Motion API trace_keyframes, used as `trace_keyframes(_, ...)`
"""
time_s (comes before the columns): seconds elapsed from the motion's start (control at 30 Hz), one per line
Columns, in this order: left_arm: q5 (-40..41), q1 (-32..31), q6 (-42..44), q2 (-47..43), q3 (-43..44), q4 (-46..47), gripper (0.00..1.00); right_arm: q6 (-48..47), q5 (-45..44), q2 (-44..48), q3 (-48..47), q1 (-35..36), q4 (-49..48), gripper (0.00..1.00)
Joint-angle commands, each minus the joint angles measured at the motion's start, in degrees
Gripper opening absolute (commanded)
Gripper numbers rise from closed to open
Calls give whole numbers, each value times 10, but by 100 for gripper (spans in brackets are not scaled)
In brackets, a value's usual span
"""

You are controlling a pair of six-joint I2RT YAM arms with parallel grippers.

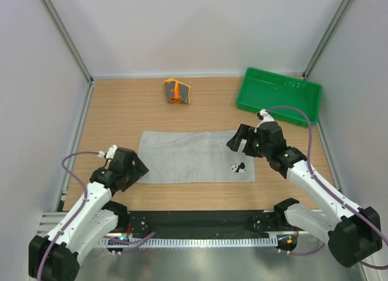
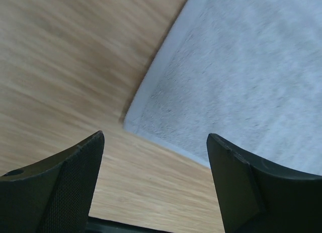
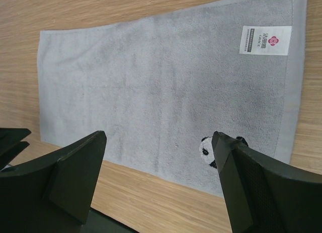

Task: Roll the towels
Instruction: Flatten the towel, then fold the towel

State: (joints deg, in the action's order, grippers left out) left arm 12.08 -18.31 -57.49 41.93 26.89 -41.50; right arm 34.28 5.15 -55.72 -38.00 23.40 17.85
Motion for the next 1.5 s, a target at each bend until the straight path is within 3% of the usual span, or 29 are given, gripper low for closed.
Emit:
trace_keyframes(0.0, 34, -14, -33, 23, -5, -10, 83, -9, 6, -1, -15, 1, -14, 94)
trace_keyframes(0.2, 29, -15, -33, 32, -38, 28, 81, -20, -8, 5, -16, 1, 4, 92)
trace_keyframes(0.67, 16, -14, -33, 77, -58, 94, 54, -20, -38, 7, -12, 2, 47, 88)
trace_keyframes(0.83, 12, -14, -34, 82, -59, 101, 30, -11, -49, 13, -16, 2, 72, 84)
trace_keyframes(1.03, 16, -14, -30, 68, -41, 94, 1, 47, -171, -19, -29, 1, 205, 83)
trace_keyframes(1.17, 16, -15, -26, 73, -26, 88, 0, 77, -170, -4, -10, 2, 250, 81)
trace_keyframes(1.47, 14, -15, -25, 71, -23, 87, 0, 141, -150, 9, 65, 1, 236, 69)
